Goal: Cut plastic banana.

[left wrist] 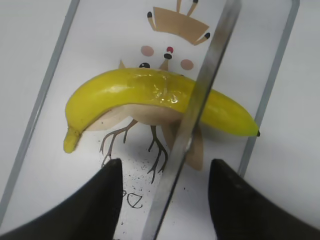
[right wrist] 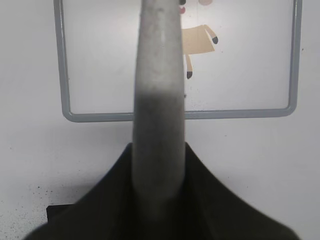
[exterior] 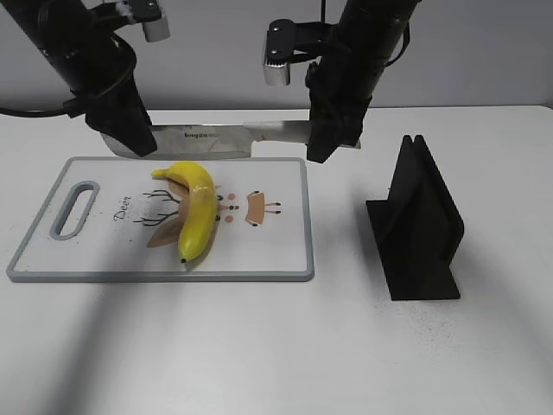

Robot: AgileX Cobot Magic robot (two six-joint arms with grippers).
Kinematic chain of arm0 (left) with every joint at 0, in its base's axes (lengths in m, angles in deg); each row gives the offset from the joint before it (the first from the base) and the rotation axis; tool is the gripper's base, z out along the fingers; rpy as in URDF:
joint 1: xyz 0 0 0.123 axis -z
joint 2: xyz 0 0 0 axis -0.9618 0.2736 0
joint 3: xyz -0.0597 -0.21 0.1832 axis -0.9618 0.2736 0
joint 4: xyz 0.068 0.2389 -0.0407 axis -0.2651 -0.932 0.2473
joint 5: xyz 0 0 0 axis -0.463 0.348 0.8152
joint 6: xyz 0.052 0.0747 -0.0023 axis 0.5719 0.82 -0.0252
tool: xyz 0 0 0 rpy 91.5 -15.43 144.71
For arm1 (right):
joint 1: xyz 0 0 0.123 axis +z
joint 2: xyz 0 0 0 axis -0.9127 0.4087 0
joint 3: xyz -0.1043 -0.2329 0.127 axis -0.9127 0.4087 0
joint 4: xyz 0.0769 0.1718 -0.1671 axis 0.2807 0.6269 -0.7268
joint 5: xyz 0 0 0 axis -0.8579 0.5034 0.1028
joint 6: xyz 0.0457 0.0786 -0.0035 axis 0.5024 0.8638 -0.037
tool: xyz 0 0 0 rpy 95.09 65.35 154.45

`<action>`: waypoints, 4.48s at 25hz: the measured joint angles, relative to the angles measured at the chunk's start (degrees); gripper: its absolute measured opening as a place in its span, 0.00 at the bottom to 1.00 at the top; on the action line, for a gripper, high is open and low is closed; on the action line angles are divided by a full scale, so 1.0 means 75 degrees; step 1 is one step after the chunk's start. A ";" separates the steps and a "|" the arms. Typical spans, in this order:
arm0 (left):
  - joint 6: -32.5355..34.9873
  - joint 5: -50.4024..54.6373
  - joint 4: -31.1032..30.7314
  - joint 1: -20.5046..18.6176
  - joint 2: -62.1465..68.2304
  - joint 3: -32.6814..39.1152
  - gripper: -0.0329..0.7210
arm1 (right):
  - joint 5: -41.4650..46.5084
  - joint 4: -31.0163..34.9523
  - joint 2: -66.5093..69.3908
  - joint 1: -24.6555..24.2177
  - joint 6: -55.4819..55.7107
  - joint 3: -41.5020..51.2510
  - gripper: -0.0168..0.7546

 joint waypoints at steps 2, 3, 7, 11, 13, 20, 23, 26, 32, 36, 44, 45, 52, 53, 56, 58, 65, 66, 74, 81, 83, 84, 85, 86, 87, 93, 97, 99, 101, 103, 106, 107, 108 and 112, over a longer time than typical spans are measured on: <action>0.0000 0.0000 0.0010 0.0000 0.0016 0.0000 0.68 | 0.0000 0.0001 0.0000 0.0000 0.0000 -0.0016 0.23; 0.0000 0.0000 0.0016 0.0000 0.0025 0.0000 0.65 | 0.0000 0.0007 0.0000 0.0000 0.0000 -0.0022 0.23; 0.0000 0.0000 0.0019 0.0000 0.0064 0.0000 0.41 | 0.0000 0.0010 0.0045 0.0000 0.0000 -0.0022 0.23; 0.0056 0.0053 0.0010 0.0000 0.0107 0.0000 0.12 | -0.0027 0.0009 0.0178 0.0000 -0.0008 -0.0022 0.23; 0.0143 0.0113 0.0002 0.0006 0.0144 0.0000 0.09 | -0.0027 0.0004 0.0200 0.0000 -0.0050 -0.0022 0.23; 0.0198 0.0109 0.0012 0.0014 0.0373 -0.0009 0.08 | -0.0104 -0.0053 0.0268 0.0000 -0.0105 -0.0066 0.23; 0.0213 -0.0100 -0.0003 0.0014 0.0572 -0.0009 0.08 | -0.0272 -0.0110 0.0434 0.0000 -0.0114 -0.0073 0.23; 0.0232 -0.0475 -0.0078 0.0053 0.0880 0.0001 0.08 | -0.0604 -0.0214 0.0667 0.0000 -0.0134 -0.0073 0.23; 0.0231 -0.1724 -0.0684 0.0564 0.1106 0.0595 0.07 | -0.0773 -0.0457 0.1229 -0.0057 -0.0174 -0.0099 0.23; 0.0206 -0.2625 -0.0841 0.0870 0.1187 0.1171 0.06 | -0.0731 -0.0528 0.1412 -0.0057 -0.0250 -0.0110 0.24; 0.0213 -0.2897 -0.0791 0.0879 0.1187 0.1372 0.05 | -0.0706 -0.0537 0.1428 -0.0057 -0.0258 -0.0138 0.24; 0.0213 -0.2889 -0.0791 0.0870 0.1187 0.1372 0.05 | -0.0706 -0.0537 0.1428 -0.0057 -0.0258 -0.0138 0.24; 0.0200 -0.2840 -0.0889 0.0870 0.1077 0.1392 0.05 | -0.0616 -0.0501 0.1428 -0.0042 -0.0258 -0.0255 0.24; 0.0200 -0.2804 -0.0908 0.0870 0.1047 0.1426 0.05 | -0.0540 -0.0484 0.1439 -0.0035 -0.0258 -0.0322 0.24; 0.0173 -0.2625 -0.0981 0.0869 0.0908 0.1513 0.05 | -0.0253 -0.0397 0.1472 0.0001 -0.0275 -0.0616 0.24; 0.0167 -0.2579 -0.1022 0.0862 0.0769 0.1529 0.05 | -0.0057 -0.0370 0.1498 0.0016 -0.0275 -0.0827 0.24; 0.0142 -0.2546 -0.1174 0.0854 0.0266 0.1532 0.09 | 0.0073 -0.0295 0.1442 0.0016 -0.0275 -0.1050 0.24; 0.0134 -0.2562 -0.1118 0.0854 0.0221 0.1532 0.13 | 0.0073 -0.0240 0.1399 0.0016 -0.0265 -0.1050 0.24; 0.0047 -0.2570 -0.0468 0.0893 -0.0297 0.1532 0.90 | 0.0023 -0.0102 0.1050 0.0026 0.0040 -0.1050 0.23; -0.0425 -0.2770 -0.0500 0.0893 -0.1146 0.1532 0.93 | -0.0001 -0.0102 0.0761 0.0026 0.0069 -0.0891 0.23; -0.1142 -0.2949 -0.0933 0.0893 -0.1367 0.1532 0.93 | -0.0010 -0.0102 0.0602 0.0026 0.0069 -0.0691 0.23; -0.1554 -0.3002 -0.1182 0.0893 -0.1467 0.1532 0.93 | -0.0010 -0.0102 0.0506 0.0026 0.0079 -0.0580 0.23; -0.1921 -0.3019 -0.1519 0.0893 -0.1539 0.1532 0.93 | -0.0010 -0.0102 0.0398 0.0026 0.0085 -0.0437 0.23; -0.2390 -0.3019 -0.1859 0.0893 -0.1612 0.1532 0.93 | -0.0010 -0.0102 0.0254 0.0026 0.0085 -0.0295 0.23; -0.2860 -0.2987 -0.2182 0.0893 -0.1678 0.1532 0.93 | -0.0010 -0.0102 0.0105 0.0026 0.0085 -0.0184 0.23; -0.5762 -0.1856 -0.3396 0.0787 -0.1875 0.1532 0.91 | -0.0003 -0.0102 -0.0717 0.0026 0.0585 0.0485 0.23; -0.6834 -0.0427 -0.3596 0.0457 -0.1882 0.1532 0.88 | -0.0003 -0.0111 -0.1188 0.0026 0.1285 0.0730 0.23; -0.7212 -0.0094 -0.3628 0.0248 -0.1882 0.1532 0.87 | 0.0006 -0.0182 -0.1402 0.0026 0.1929 0.0761 0.23; -0.7607 -0.0018 -0.3628 -0.0010 -0.1882 0.1532 0.85 | 0.0006 -0.0332 -0.1622 0.0026 0.2627 0.0763 0.23; -0.7929 -0.0003 -0.3518 -0.0265 -0.1890 0.1532 0.84 | 0.0013 -0.0580 -0.1829 0.0026 0.3652 0.0769 0.23; -0.8121 -0.0003 -0.2931 -0.0670 -0.1984 0.1532 0.83 | 0.0019 -0.1118 -0.2123 0.0026 0.5394 0.0769 0.23; -0.8144 -0.0003 -0.2722 -0.0777 -0.2049 0.1532 0.82 | 0.0019 -0.1371 -0.2220 0.0026 0.5863 0.0779 0.23; -0.8160 0.0008 -0.2576 -0.0848 -0.2145 0.1532 0.82 | 0.0019 -0.1577 -0.2325 0.0026 0.6462 0.0826 0.23; -0.8177 -0.0008 -0.2493 -0.0909 -0.2799 0.1789 0.82 | 0.0019 -0.2166 -0.2857 0.0026 0.7950 0.1236 0.23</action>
